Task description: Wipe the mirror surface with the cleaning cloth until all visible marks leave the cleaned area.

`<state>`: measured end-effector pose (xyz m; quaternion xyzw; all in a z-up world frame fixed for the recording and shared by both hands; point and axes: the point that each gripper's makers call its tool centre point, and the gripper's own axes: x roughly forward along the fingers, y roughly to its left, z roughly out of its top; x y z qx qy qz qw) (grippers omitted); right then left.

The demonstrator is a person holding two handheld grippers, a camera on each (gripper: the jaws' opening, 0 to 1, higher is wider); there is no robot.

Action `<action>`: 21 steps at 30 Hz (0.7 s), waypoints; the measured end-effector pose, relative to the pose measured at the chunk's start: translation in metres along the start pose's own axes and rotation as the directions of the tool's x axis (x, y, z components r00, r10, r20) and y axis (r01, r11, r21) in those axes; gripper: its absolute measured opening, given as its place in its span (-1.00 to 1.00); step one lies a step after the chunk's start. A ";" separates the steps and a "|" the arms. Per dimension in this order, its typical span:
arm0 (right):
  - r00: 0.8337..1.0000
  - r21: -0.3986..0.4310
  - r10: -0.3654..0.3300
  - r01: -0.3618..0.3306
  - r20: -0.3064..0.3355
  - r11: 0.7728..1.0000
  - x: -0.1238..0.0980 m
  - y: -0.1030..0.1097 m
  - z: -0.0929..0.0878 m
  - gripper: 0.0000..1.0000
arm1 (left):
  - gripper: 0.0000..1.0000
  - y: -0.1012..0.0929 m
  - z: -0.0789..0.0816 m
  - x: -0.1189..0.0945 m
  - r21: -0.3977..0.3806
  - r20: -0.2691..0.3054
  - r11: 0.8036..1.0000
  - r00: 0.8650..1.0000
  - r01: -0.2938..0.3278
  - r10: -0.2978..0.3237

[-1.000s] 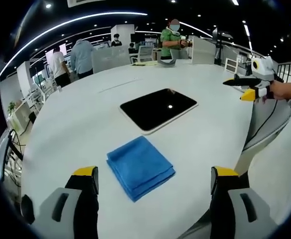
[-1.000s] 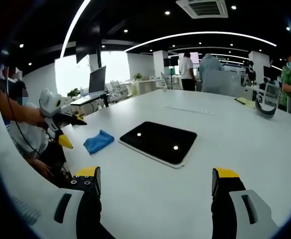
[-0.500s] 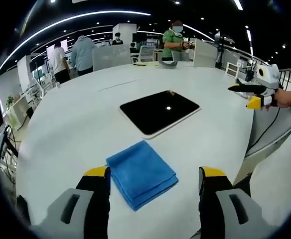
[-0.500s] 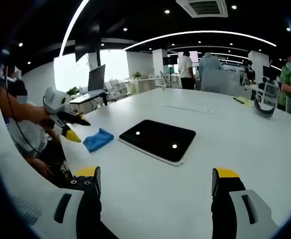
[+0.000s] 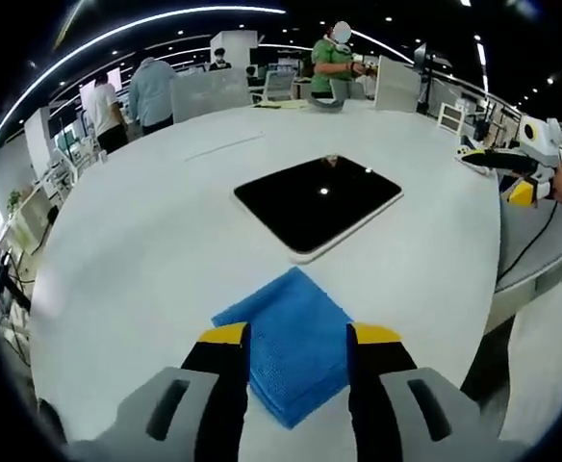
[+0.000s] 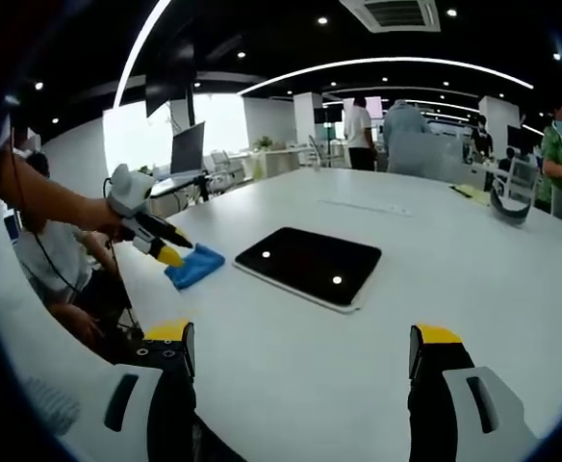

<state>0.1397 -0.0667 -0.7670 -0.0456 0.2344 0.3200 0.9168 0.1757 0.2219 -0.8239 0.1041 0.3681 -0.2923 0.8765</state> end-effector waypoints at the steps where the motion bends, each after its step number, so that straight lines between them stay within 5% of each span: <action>1: 1.000 -0.004 0.001 -0.001 -0.002 1.000 0.000 0.000 -0.001 0.85 | -0.22 0.002 -0.002 0.003 0.005 -0.019 1.000 1.000 -0.002 0.002; 9: 1.000 -0.009 -0.003 0.003 0.004 1.000 0.000 -0.001 0.006 0.85 | -0.39 0.002 -0.027 0.013 0.086 -0.157 0.996 0.987 0.032 -0.019; 10: 1.000 -0.011 -0.003 0.003 0.006 1.000 0.000 -0.001 0.007 0.85 | -0.39 0.002 -0.021 0.015 0.083 -0.107 0.996 0.994 0.025 -0.016; 21: 1.000 -0.015 0.006 -0.006 -0.011 1.000 0.001 0.006 0.002 0.84 | -0.56 0.006 -0.022 0.014 0.065 -0.107 0.998 0.994 0.018 -0.011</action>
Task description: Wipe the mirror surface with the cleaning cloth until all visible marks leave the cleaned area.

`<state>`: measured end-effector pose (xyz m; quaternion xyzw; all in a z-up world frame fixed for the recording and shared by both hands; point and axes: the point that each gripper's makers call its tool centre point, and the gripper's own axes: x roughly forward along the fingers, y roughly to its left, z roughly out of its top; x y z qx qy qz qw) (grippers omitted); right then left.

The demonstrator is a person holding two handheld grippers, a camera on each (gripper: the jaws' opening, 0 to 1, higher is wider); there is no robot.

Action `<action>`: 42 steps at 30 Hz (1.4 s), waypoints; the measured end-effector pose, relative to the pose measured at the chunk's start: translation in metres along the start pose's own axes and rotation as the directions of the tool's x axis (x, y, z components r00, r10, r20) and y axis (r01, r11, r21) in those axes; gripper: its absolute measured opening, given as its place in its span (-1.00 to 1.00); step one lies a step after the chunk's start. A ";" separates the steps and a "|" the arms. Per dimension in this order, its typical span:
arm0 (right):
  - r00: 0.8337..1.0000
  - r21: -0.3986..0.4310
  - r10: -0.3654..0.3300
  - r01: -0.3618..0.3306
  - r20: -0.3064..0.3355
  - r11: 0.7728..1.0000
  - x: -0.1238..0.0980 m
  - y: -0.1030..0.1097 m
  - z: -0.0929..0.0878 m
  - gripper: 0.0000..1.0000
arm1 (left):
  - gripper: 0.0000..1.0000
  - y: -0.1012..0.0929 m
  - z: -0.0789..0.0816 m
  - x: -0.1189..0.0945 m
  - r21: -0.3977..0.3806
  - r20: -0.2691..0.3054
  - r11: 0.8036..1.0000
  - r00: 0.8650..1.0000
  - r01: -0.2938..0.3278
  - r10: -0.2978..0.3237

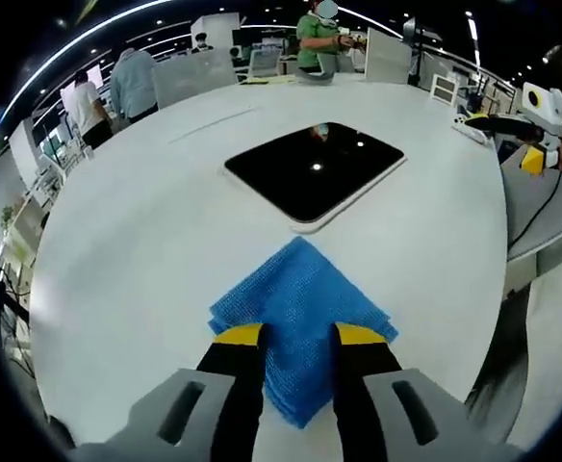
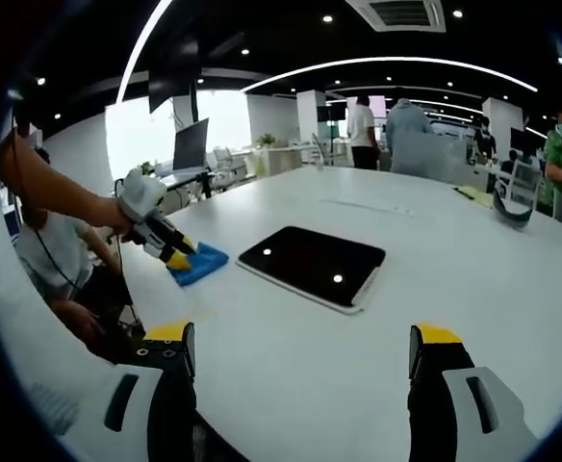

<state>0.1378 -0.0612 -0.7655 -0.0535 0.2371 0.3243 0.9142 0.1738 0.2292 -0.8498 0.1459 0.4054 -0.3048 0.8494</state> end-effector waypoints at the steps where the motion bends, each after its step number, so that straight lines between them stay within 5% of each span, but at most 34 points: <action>1: 1.000 -0.002 0.001 -0.001 -0.003 1.000 0.000 0.001 -0.001 0.84 | -0.69 -0.001 0.000 0.000 0.005 0.001 1.000 1.000 0.000 0.000; 2: 1.000 -0.004 0.002 -0.002 -0.005 1.000 0.000 0.001 -0.001 0.84 | -0.83 -0.003 -0.001 0.000 0.029 0.001 1.000 1.000 0.008 -0.008; 11: 1.000 0.007 -0.010 0.010 0.000 1.000 -0.002 -0.001 -0.001 0.83 | -0.88 0.004 0.005 -0.003 0.070 0.018 0.997 1.000 -0.021 0.020; 19: 1.000 0.007 -0.014 0.014 0.007 1.000 -0.002 -0.002 0.001 0.83 | -0.88 0.018 0.051 -0.008 -0.066 0.117 0.997 0.992 -0.028 0.036; 36: 0.997 0.046 -0.054 0.052 0.046 0.998 -0.013 -0.004 0.008 0.83 | -0.88 0.019 0.117 0.022 -0.017 0.146 1.000 0.989 -0.003 0.005; 42: 0.998 0.046 -0.053 0.051 0.042 0.998 -0.013 -0.002 0.008 0.83 | -0.88 0.030 0.132 0.037 -0.079 0.148 0.997 0.989 -0.002 0.014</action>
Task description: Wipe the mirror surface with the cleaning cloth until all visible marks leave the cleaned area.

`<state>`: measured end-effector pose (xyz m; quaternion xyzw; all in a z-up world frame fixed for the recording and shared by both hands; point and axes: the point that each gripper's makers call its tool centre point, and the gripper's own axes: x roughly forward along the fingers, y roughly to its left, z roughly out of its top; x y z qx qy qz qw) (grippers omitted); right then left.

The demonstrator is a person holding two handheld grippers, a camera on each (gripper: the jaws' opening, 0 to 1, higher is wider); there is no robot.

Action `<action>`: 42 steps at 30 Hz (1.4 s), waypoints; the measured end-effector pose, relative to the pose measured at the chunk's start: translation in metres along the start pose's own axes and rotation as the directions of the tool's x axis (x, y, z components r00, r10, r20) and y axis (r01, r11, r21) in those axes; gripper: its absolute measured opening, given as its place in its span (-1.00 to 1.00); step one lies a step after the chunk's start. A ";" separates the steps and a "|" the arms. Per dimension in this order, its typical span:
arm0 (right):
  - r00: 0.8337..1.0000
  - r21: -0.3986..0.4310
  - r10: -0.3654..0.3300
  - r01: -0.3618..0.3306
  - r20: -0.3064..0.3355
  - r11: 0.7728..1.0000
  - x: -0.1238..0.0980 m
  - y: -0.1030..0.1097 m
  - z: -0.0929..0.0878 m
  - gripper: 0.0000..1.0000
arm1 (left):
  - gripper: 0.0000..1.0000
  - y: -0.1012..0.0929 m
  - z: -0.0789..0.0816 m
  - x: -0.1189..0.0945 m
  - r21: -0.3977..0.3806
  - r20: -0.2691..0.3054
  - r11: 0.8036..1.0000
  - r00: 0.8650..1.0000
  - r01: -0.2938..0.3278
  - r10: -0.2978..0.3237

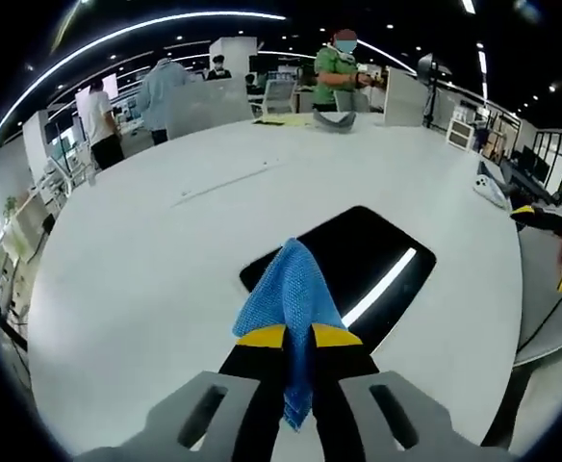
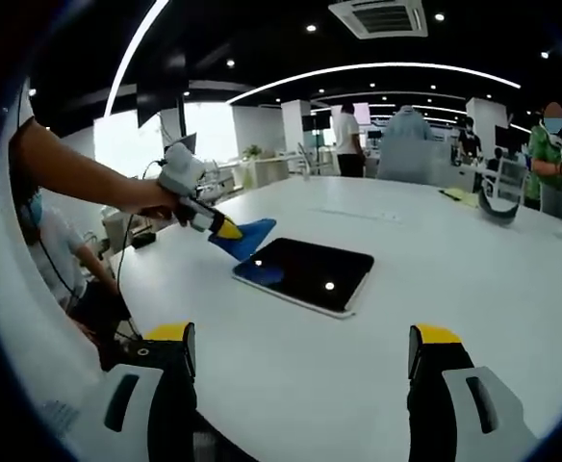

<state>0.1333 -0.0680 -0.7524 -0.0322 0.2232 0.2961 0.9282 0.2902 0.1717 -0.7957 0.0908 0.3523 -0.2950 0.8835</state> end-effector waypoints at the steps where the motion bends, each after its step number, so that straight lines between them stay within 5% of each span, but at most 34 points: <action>1: 1.000 0.000 0.002 -0.002 -0.004 1.000 0.000 0.001 -0.001 0.83 | -0.88 0.001 0.001 0.002 -0.009 -0.001 1.000 1.000 -0.003 0.003; 24: 0.998 -0.006 0.013 -0.013 -0.064 1.000 0.008 0.005 -0.009 0.83 | -0.84 0.007 0.006 0.055 0.036 -0.070 0.999 0.998 0.007 -0.005; 28: 0.998 -0.006 0.009 -0.010 -0.065 1.000 0.010 0.003 -0.007 0.83 | -0.73 0.008 0.003 0.058 0.050 -0.087 0.999 0.996 0.006 -0.002; 31: 0.998 -0.001 0.004 -0.004 -0.065 1.000 0.011 0.001 -0.006 0.83 | -0.46 0.007 -0.001 0.061 0.060 -0.104 0.998 0.995 0.011 -0.005; 42: 0.997 -0.003 0.014 -0.014 -0.080 1.000 0.017 0.000 -0.009 0.83 | -0.42 0.015 0.010 0.070 0.075 -0.101 0.997 0.995 0.027 -0.019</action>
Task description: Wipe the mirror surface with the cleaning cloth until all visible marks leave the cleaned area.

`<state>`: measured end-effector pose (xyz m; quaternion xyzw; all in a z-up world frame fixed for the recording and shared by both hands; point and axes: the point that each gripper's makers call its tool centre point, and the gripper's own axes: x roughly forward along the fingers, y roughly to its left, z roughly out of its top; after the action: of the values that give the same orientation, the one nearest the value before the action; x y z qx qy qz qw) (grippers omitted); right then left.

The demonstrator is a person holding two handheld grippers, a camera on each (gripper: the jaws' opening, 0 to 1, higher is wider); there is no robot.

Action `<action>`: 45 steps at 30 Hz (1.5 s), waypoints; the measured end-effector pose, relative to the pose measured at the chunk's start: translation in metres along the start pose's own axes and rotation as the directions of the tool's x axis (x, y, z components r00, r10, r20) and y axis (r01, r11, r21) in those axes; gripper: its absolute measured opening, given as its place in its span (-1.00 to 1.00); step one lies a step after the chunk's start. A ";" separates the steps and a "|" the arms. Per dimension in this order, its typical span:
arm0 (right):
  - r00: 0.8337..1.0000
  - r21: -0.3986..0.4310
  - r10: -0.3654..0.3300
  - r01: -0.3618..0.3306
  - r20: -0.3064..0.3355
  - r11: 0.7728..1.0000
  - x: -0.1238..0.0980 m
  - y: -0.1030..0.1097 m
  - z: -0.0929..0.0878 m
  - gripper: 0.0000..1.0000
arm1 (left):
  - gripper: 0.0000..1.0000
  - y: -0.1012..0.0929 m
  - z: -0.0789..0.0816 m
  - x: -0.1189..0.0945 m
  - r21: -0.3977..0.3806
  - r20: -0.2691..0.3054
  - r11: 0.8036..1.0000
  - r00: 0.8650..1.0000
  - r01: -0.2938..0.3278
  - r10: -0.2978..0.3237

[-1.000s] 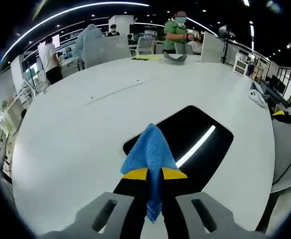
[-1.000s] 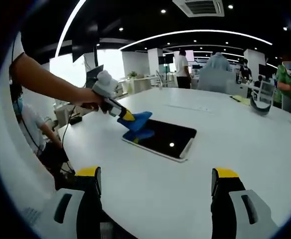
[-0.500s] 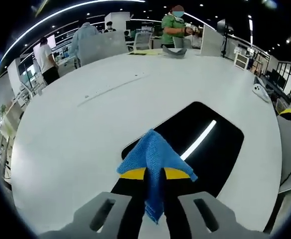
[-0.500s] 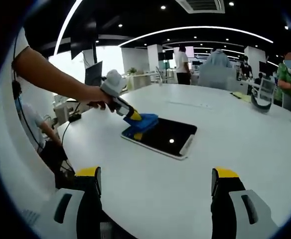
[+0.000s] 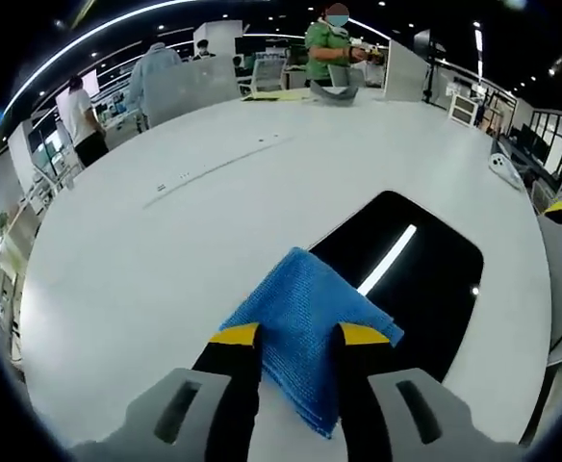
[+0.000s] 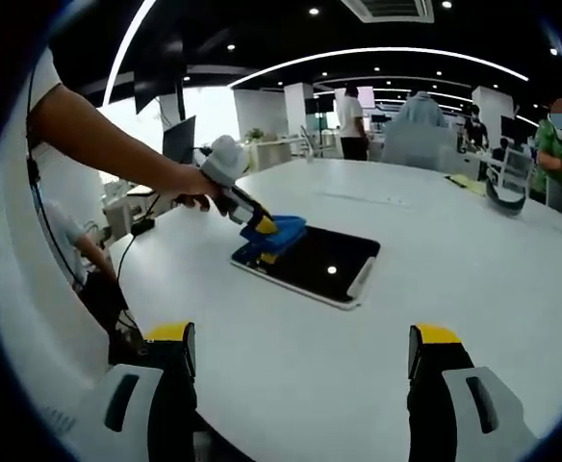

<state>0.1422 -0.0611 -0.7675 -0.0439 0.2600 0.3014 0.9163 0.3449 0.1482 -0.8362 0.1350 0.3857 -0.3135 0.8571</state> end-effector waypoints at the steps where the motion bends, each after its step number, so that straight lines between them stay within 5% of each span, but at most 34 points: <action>1: 1.000 -0.001 0.001 -0.001 0.000 1.000 0.000 0.000 0.000 0.83 | -0.40 0.000 0.001 0.001 0.009 -0.002 1.000 1.000 0.003 -0.003; 11: 1.000 0.006 -0.010 0.010 0.007 1.000 0.000 -0.007 0.003 0.83 | -0.08 0.010 0.010 -0.001 0.095 0.014 0.995 1.000 0.015 -0.017; 14: 1.000 0.004 -0.009 0.009 0.006 1.000 0.000 -0.007 0.002 0.83 | -0.15 0.004 0.018 -0.004 0.105 0.044 0.994 0.998 0.031 -0.035; 19: 1.000 0.002 -0.005 0.005 0.006 1.000 0.002 -0.006 0.002 0.83 | -0.55 0.004 0.029 -0.003 0.131 0.078 0.991 0.997 0.017 -0.027; 25: 1.000 0.001 -0.007 0.007 0.006 1.000 0.000 -0.005 0.002 0.83 | -0.74 0.000 0.014 0.007 0.069 0.013 0.996 0.998 0.053 -0.054; 29: 1.000 0.006 -0.009 0.009 0.008 1.000 -0.002 -0.006 0.001 0.83 | -0.67 -0.010 0.000 0.009 0.071 -0.031 0.993 0.995 0.098 -0.096; 36: 1.000 -0.001 0.002 -0.002 0.006 1.000 0.001 -0.003 0.002 0.83 | -0.40 -0.001 0.014 0.005 0.077 0.002 0.995 0.998 0.068 -0.068; 45: 1.000 -0.005 0.004 -0.004 0.007 1.000 0.001 -0.003 0.003 0.83 | -0.64 0.011 0.011 0.007 0.018 -0.003 1.000 1.000 0.022 -0.022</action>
<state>0.1459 -0.0622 -0.7660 -0.0446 0.2561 0.3042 0.9165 0.3613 0.1483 -0.8342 0.1386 0.3855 -0.3263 0.8519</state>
